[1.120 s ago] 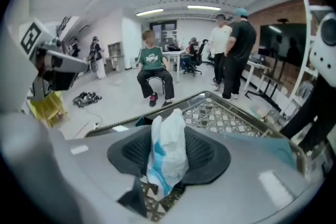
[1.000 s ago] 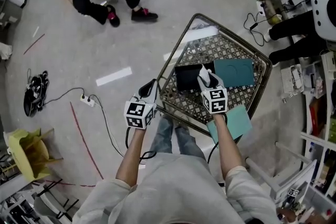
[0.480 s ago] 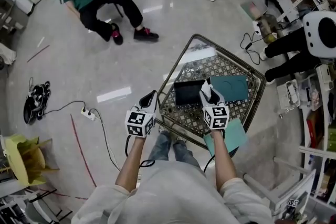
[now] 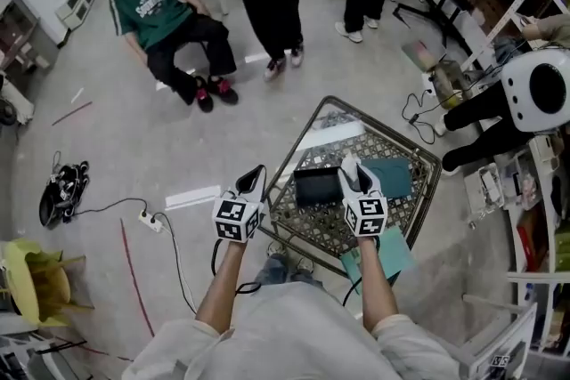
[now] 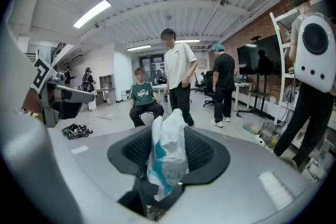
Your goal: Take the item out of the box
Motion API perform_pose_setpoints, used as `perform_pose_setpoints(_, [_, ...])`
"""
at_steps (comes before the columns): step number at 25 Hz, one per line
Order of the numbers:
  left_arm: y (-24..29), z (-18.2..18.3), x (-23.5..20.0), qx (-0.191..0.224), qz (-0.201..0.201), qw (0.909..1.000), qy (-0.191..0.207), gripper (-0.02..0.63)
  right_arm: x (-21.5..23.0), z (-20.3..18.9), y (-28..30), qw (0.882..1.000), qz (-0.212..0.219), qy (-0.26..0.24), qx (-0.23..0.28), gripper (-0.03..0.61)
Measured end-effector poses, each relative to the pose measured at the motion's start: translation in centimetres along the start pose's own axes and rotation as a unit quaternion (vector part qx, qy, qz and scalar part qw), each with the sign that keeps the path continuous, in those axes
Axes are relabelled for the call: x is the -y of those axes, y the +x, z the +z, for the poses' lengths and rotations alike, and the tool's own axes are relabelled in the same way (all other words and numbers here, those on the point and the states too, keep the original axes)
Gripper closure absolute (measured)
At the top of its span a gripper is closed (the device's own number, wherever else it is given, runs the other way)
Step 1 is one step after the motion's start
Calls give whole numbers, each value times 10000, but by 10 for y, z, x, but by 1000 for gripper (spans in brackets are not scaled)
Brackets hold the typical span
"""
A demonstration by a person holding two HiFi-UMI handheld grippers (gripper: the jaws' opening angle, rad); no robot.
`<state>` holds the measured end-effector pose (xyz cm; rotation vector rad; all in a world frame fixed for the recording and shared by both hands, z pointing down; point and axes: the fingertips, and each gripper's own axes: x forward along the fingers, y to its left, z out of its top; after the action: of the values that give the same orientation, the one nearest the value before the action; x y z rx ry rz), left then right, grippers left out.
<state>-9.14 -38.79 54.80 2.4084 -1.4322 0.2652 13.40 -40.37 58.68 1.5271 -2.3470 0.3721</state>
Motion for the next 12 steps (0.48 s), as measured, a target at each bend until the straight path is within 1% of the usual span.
perform_pose_setpoints(6, [-3, 41, -4, 378, 67, 9991, 157, 609, -2, 39, -7, 9991, 5, -233, 355, 407])
perform_pose_setpoints(12, [-7, 74, -3, 618, 79, 9977, 278, 609, -2, 79, -18, 9967, -26, -420, 687, 408])
